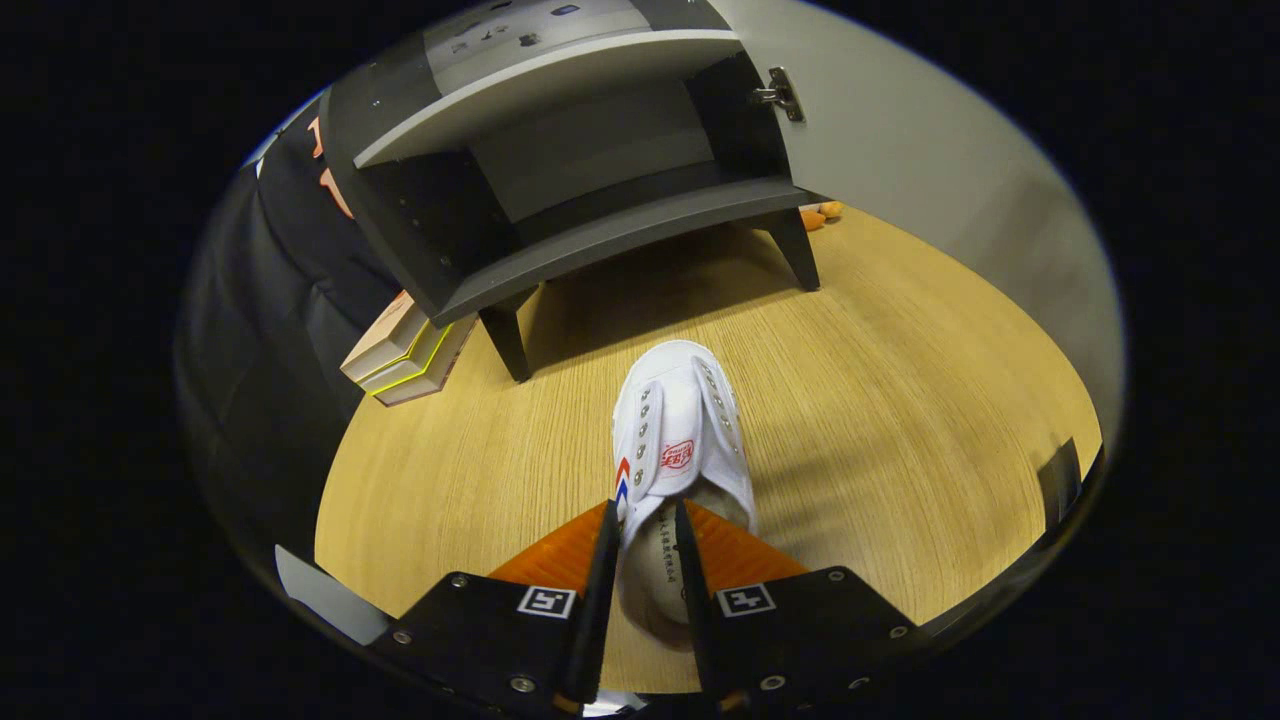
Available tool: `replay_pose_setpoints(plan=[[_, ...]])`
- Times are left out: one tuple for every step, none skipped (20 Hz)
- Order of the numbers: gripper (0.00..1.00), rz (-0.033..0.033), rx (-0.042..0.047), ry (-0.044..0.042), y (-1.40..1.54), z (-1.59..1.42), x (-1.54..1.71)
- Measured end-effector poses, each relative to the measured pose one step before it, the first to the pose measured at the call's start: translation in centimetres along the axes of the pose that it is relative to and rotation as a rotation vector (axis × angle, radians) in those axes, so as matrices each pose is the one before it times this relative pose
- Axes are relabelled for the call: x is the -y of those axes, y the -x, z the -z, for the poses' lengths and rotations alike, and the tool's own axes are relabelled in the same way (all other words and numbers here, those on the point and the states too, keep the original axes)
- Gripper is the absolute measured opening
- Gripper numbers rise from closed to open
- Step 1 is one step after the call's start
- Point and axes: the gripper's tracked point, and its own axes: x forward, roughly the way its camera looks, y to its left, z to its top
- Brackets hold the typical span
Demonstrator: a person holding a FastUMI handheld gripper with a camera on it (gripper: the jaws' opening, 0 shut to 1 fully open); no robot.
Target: Open the shoe cabinet door, grab the shoes and put them into the shoe cabinet, then close the shoe cabinet door.
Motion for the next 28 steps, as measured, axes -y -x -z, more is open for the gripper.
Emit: replay_pose_setpoints(plan=[[0.37,-0.00137,-0.00619,-0.00039,-0.475,0.049,-0.137],[0.37,-0.00364,-0.00841,-0.00286,-0.529,0.031,-0.282],[0.37,0.00337,-0.00959,0.00100,-0.439,0.043,-0.025],[0.37,-0.00103,-0.00594,-0.00560,-0.421,0.039,-0.104],[0.37,-0.00159,0.00358,-0.01725,-0.301,-0.133,-0.065],[0.34,0.00067,0.00915,-0.01949,-0.140,-0.264,-0.015],[0.30,-0.00704,0.00868,-0.02254,-0.340,-0.183,-0.108],[0.26,-0.00406,-0.00495,-0.01296,0.191,-0.063,-0.099],[0.22,-0.00197,-0.00924,-0.00453,-0.060,0.065,-0.278],[0.14,0.00473,-0.00082,0.00447,0.036,-0.085,-0.179],[0.10,0.00473,0.00225,0.01620,-0.033,-0.286,-0.096],[0.04,0.00798,0.00325,0.02037,0.132,-0.229,-0.027],[0.03,0.00180,0.00056,0.00489,0.150,-0.228,-0.152],[0.02,-0.00735,-0.00447,-0.00948,0.187,-0.221,-0.207],[0.02,-0.00427,0.00328,-0.01256,0.183,-0.499,-0.236],[0.02,-0.00195,0.00467,-0.00819,0.359,-0.475,-0.071],[0.03,-0.00382,0.00652,-0.00714,0.493,-0.494,-0.219],[0.02,-0.00517,0.00562,-0.00602,0.551,-0.455,-0.287],[0.02,-0.00290,0.00918,0.00110,0.623,-0.459,-0.315],[0.02,-0.00243,0.01170,0.00905,0.778,-0.549,-0.318],[0.02,-0.00646,0.01467,0.00864,0.827,-0.599,-0.519],[0.02,-0.00740,0.01756,0.00911,1.021,-0.773,-0.518],[0.02,-0.00642,0.02065,0.01005,1.044,-0.878,-0.547],[0.02,-0.00695,0.02221,0.01125,1.171,-1.059,-0.480],[0.02,-0.00595,0.02299,0.01162,1.153,-1.143,-0.688],[0.02,-0.00490,0.02293,0.01130,1.110,-1.090,-0.656],[0.02,-0.00591,0.02390,0.00863,1.028,-1.204,-0.682],[0.02,-0.00429,0.02463,0.00802,1.065,-1.186,-0.629]])
